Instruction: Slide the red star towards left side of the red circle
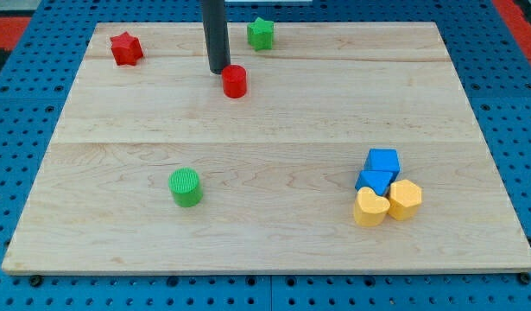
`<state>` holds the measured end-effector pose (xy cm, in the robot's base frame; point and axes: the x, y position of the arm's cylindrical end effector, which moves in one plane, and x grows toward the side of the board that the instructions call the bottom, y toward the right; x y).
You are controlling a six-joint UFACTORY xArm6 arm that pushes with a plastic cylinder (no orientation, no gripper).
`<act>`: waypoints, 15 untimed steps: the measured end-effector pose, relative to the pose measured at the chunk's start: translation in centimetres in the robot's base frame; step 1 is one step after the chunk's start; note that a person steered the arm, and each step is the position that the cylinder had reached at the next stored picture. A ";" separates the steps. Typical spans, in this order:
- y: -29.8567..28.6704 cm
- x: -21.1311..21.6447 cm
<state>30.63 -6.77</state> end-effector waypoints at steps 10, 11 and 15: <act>-15.5 -4.1; -18.7 -2.8; -10.9 7.8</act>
<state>38.46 -17.71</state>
